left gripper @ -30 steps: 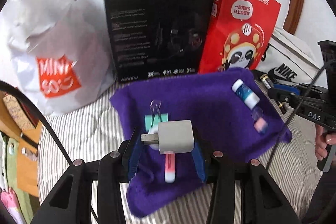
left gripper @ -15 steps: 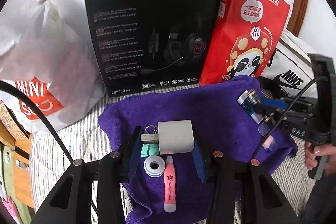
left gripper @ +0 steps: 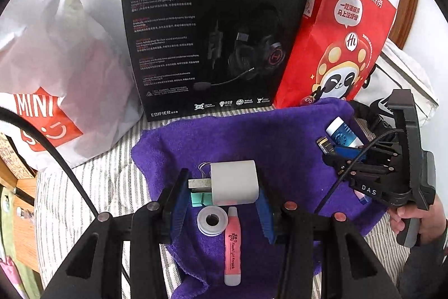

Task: Organize rigid objects
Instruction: 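Set the tube beside the bottle with the right tool while the left tool carries the charger, then lower the charger onto the towel beside the clip and open the left tool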

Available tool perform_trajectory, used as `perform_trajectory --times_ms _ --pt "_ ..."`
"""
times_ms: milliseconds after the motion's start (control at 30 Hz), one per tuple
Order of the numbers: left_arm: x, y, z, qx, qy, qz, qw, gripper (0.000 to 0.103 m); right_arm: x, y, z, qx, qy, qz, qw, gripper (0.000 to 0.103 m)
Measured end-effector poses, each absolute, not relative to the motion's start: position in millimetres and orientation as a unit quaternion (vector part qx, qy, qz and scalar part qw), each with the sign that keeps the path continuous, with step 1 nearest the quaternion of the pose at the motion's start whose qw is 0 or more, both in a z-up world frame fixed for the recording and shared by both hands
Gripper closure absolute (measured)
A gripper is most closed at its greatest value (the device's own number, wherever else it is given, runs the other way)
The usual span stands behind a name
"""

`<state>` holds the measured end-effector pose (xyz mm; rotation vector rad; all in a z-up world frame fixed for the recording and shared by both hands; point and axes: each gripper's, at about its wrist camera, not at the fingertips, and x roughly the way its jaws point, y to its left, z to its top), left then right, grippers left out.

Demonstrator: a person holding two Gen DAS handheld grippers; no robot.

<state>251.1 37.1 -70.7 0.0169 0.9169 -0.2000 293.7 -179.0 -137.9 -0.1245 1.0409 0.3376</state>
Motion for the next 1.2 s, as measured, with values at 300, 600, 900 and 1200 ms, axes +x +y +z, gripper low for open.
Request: perform_trajectory --times_ms 300,600,900,1200 --pt "255 36 -76 0.014 0.449 -0.098 0.888 0.061 295 -176 -141 -0.06 0.495 0.16 0.852 0.077" --pt "258 30 -84 0.024 0.455 -0.095 0.885 0.061 290 -187 -119 -0.038 0.487 0.191 0.851 0.067" --pt "261 -1 -102 0.049 0.462 -0.109 0.879 0.061 271 -219 -69 -0.041 0.434 0.174 0.883 0.06" --pt "268 -18 -123 0.085 0.469 -0.09 0.874 0.061 270 -241 -58 -0.014 0.428 0.176 0.886 0.057"
